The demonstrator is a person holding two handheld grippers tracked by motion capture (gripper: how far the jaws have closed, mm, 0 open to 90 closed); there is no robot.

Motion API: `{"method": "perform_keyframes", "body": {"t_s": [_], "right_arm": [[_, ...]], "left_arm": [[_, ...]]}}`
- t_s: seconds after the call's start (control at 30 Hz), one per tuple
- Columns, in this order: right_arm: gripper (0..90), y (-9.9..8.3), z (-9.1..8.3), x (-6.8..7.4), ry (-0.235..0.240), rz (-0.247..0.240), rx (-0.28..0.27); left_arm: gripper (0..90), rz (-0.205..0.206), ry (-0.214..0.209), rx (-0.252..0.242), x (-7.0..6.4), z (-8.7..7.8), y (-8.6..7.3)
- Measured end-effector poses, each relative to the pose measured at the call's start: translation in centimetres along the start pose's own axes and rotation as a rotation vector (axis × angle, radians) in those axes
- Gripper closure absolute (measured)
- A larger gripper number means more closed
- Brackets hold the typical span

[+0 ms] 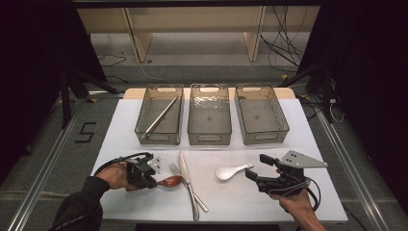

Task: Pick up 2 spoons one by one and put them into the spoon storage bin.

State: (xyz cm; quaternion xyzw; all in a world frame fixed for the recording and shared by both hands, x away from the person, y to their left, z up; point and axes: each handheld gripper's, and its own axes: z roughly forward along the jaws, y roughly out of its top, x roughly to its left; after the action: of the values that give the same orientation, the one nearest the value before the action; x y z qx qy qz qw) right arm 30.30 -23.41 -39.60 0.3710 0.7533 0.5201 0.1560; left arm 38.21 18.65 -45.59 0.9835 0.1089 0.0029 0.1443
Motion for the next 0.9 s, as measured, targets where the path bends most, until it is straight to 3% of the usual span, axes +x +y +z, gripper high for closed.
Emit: {"method": "perform_keyframes", "body": {"t_s": [0.13, 0.27, 0.5, 0.67, 0.9], "right_arm": [[26.4, 0.0, 0.0, 0.0, 0.0, -0.001, 0.0], [26.4, 0.0, 0.0, 0.0, 0.0, 0.001, 0.001], [26.4, 0.0, 0.0, 0.0, 0.0, 0.0, 0.001], [26.4, 0.0, 0.0, -0.1, 0.001, 0.003, -0.002], [26.4, 0.0, 0.0, -0.1, 0.001, 0.002, -0.001]], "left_arm": [[80.9, -0.01, -0.007, -0.019, 0.1, -0.4, -0.2], [80.9, -0.042, -0.022, -0.084, 0.0, -0.9, -0.1], [80.8, -0.065, 0.012, -0.22, 0.0, -2.3, 0.6], [80.8, -0.118, 0.048, -0.3, 0.0, -3.0, 1.3], [80.8, -0.214, 0.077, -0.325, 0.6, -2.9, 1.1]]}}
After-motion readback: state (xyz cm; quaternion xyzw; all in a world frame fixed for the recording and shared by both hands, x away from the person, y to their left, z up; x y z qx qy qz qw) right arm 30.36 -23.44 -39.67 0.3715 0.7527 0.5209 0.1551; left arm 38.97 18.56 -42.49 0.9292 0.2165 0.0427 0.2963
